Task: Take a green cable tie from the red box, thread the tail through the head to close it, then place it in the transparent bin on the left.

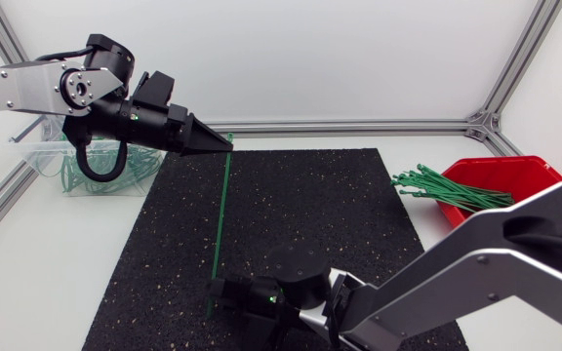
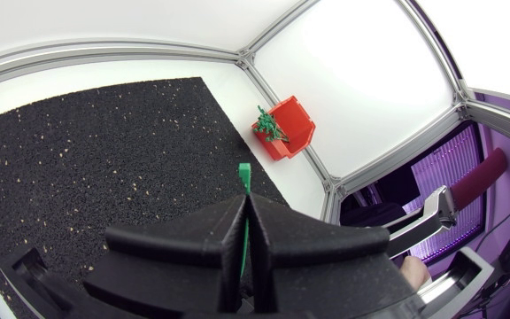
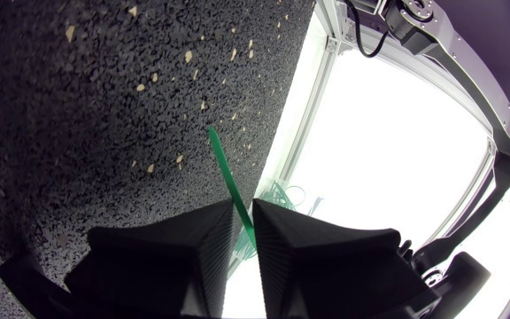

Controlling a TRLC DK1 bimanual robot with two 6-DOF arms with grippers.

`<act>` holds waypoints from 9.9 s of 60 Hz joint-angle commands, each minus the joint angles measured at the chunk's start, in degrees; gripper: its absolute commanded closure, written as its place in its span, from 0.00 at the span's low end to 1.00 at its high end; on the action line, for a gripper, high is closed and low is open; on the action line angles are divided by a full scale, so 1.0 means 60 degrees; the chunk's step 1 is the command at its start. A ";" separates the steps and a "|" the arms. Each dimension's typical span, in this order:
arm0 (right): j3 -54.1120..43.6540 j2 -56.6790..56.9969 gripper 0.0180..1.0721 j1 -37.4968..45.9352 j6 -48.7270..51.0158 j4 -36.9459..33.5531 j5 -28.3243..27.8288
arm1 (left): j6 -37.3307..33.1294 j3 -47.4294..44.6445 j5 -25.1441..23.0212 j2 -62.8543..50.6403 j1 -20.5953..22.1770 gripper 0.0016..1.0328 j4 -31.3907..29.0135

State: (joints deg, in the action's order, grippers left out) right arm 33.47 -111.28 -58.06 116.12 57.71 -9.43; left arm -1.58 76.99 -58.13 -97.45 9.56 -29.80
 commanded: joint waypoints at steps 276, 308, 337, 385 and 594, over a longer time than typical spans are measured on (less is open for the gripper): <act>-0.0306 0.0676 0.52 -0.0445 0.1141 -0.1020 0.0620 | -0.0249 0.0571 0.0914 0.0333 0.1175 0.97 -0.0599; -0.0379 0.0559 0.74 -0.0460 0.1141 -0.0874 0.0576 | -0.0263 0.0484 0.0914 0.0348 0.1175 0.97 -0.0599; -0.0423 0.0559 0.94 -0.0460 0.1155 -0.0698 0.0517 | -0.0263 0.0469 0.0899 0.0348 0.1189 0.97 -0.0599; 0.1526 0.1585 0.95 0.0273 -0.3635 -0.3818 0.0839 | -0.0527 0.0088 0.0899 0.0700 0.0911 0.97 -0.0585; 0.7180 0.6887 0.94 0.3261 -3.5700 -1.3047 -0.7159 | 0.5420 -0.5493 0.1924 0.7218 0.2815 0.97 0.8146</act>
State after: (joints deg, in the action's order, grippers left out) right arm 78.00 -69.45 -38.54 -94.19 -22.39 -52.99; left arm 28.64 45.58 -46.57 -55.48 26.33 17.85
